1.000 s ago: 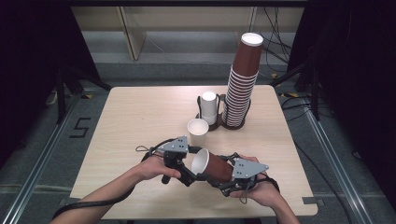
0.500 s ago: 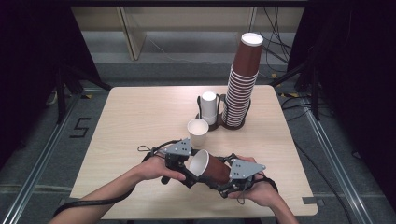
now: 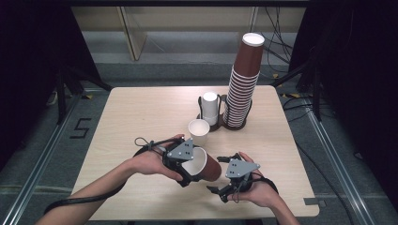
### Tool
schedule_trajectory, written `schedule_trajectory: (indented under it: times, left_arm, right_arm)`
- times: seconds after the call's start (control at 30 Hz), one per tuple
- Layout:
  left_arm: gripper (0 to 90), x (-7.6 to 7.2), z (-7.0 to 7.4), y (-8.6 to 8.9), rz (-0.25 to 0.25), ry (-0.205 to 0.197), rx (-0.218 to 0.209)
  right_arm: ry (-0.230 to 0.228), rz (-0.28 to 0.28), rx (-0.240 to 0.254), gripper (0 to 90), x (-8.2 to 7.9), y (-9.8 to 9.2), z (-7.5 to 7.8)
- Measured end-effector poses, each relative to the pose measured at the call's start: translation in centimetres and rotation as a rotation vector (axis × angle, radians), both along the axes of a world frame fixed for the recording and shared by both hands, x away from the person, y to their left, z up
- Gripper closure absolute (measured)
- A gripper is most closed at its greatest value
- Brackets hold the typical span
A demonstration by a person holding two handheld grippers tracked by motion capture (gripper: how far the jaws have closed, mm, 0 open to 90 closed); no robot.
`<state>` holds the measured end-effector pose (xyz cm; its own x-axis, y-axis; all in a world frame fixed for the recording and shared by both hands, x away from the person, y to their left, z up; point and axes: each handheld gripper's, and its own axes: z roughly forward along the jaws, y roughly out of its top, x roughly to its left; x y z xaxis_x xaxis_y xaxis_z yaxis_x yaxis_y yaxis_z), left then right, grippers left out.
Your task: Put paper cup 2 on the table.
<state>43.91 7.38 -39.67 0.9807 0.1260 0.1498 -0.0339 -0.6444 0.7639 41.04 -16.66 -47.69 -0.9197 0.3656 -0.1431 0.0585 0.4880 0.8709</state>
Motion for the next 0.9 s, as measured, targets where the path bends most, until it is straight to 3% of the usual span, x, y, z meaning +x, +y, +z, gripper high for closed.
schedule_trajectory:
  times: [0.03, 0.1, 0.13, 0.17, 0.23, 0.27, 0.3, 0.33, 0.37, 0.4, 0.47, 0.6, 0.63, 0.9]
  left_arm:
    - [8.8, 0.0, 0.0, 0.0, 0.0, 0.0, 0.0]
    - [8.8, 0.1, 0.5, 0.3, -0.021, -0.027, 0.075]
    - [8.8, 0.2, 0.6, 0.4, -0.027, -0.034, 0.098]
    - [8.8, 0.2, 0.7, 0.5, -0.043, -0.056, 0.152]
    - [8.8, 0.1, 0.7, 0.5, -0.045, -0.056, 0.165]
    - [8.8, 0.1, 0.9, 0.5, -0.068, -0.069, 0.219]
    - [8.8, 0.1, 0.9, 0.5, -0.068, -0.069, 0.219]
    - [8.8, 0.0, 0.8, 0.4, -0.089, -0.089, 0.261]
    - [8.8, -0.1, 0.8, 0.4, -0.099, -0.096, 0.28]
    - [8.9, -0.1, 0.8, 0.4, -0.099, -0.096, 0.28]
    - [8.9, -0.2, 0.7, 0.2, -0.129, -0.107, 0.324]
    - [9.0, -0.3, 0.6, 0.0, -0.16, -0.125, 0.373]
    - [9.0, -0.4, 0.6, -0.1, -0.165, -0.127, 0.379]
    - [9.1, -0.6, 0.8, -0.4, -0.212, -0.126, 0.403]
  right_arm:
    - [0.0, 0.0, 0.0, 0.9, 0.0, 0.0, 0.0]
    - [0.019, -0.007, -0.006, 1.0, 0.0, -0.3, -0.1]
    - [-0.002, -0.005, -0.007, 1.4, 0.2, -0.4, -0.1]
    - [0.028, -0.013, 0.003, 2.2, 0.1, -0.5, -0.1]
    - [0.025, -0.013, 0.006, 2.2, 0.1, -0.5, -0.1]
    - [0.022, -0.004, 0.011, 3.1, 0.2, -0.4, 0.0]
    - [0.022, -0.004, 0.011, 3.1, 0.2, -0.4, 0.0]
    - [0.036, -0.003, 0.022, 4.9, 0.1, -0.2, 0.2]
    - [0.001, 0.024, 0.02, 5.9, 0.4, -0.1, 0.3]
    - [0.001, 0.024, 0.02, 5.9, 0.4, -0.1, 0.3]
    - [0.017, 0.041, 0.033, 7.9, 0.4, 0.6, 0.6]
    - [0.001, 0.084, 0.026, 10.9, 0.7, 1.6, 1.0]
    - [0.022, 0.088, 0.029, 11.3, 0.7, 1.9, 1.0]
    - [0.001, 0.145, 0.012, 15.0, 0.9, 3.4, 0.9]
